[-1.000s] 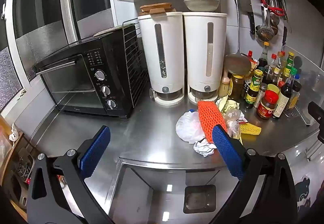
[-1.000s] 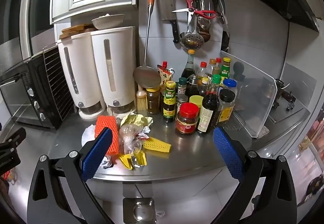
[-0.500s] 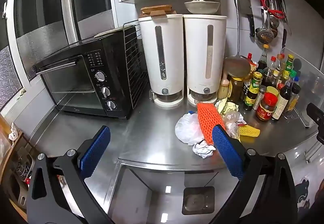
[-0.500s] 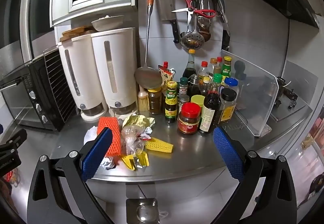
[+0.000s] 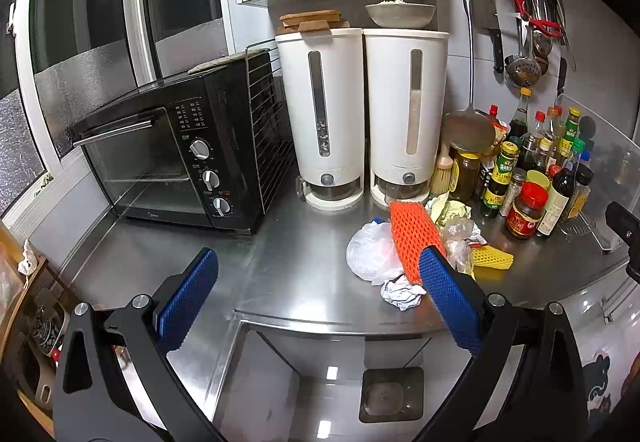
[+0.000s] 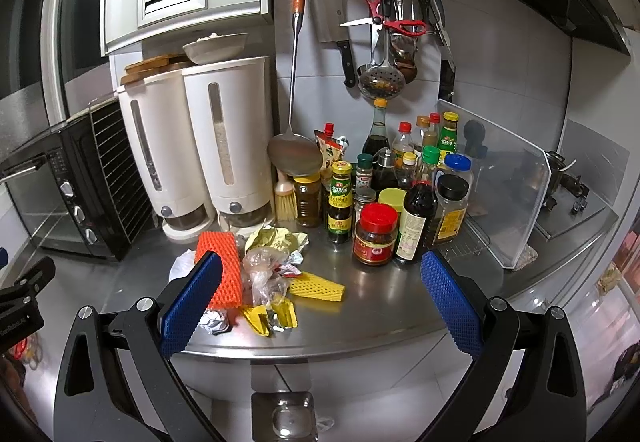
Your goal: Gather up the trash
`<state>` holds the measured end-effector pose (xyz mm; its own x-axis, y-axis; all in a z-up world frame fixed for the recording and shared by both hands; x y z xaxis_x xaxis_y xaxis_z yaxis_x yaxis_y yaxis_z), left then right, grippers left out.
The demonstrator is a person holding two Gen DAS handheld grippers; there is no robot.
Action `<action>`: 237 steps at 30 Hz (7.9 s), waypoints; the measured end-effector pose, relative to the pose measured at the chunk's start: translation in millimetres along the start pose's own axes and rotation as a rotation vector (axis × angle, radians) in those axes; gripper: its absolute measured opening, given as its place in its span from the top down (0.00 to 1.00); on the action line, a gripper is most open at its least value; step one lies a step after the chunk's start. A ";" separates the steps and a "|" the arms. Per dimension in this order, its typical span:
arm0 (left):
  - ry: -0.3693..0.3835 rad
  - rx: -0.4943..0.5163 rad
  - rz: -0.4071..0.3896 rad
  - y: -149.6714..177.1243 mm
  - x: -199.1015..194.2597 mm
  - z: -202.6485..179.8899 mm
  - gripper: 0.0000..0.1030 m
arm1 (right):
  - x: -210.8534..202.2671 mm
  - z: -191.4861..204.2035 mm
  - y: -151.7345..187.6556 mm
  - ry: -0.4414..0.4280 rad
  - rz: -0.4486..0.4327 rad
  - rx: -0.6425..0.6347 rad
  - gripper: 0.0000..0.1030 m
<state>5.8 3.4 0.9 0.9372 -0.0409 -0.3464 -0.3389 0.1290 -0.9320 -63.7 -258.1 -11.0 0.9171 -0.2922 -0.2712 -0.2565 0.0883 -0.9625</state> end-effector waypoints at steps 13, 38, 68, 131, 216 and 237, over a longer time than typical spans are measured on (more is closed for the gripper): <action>0.007 -0.002 0.009 2.9 -1.0 -0.9 0.08 | -1.6 2.5 0.8 0.000 0.009 0.004 0.03; 0.010 -0.009 0.014 0.6 9.4 -0.2 0.08 | 9.7 0.4 -1.6 -0.008 0.016 0.007 0.03; 0.014 0.054 0.075 24.3 40.4 -2.2 0.08 | 45.5 -10.2 30.1 -0.050 0.112 0.034 0.03; 0.388 0.051 0.521 164.3 241.8 -106.4 0.28 | 240.8 35.5 196.5 -0.310 0.535 -0.008 0.98; 0.388 -0.036 0.929 461.0 214.2 -125.1 0.38 | 225.5 25.4 470.5 -0.165 1.033 0.187 0.94; 0.336 0.014 0.749 394.2 192.8 -95.8 0.08 | 189.9 27.1 385.3 -0.154 0.835 0.170 0.05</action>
<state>45.0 -48.6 -443.6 0.3872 -0.2329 -0.8921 -0.8619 0.2521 -0.4400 19.8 -253.7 -433.2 0.4834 0.0629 -0.8732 -0.8265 0.3616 -0.4314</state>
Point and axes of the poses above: each gripper's, at about its wrist camera, not at the fingertips, and x roughly the way its jaws point, z to its left, y to its underside, the point moved 1 cm from there along x, roughly the way its jaws point, and after that the axes turned 14 degrees about -z, right-handed, at the moved point
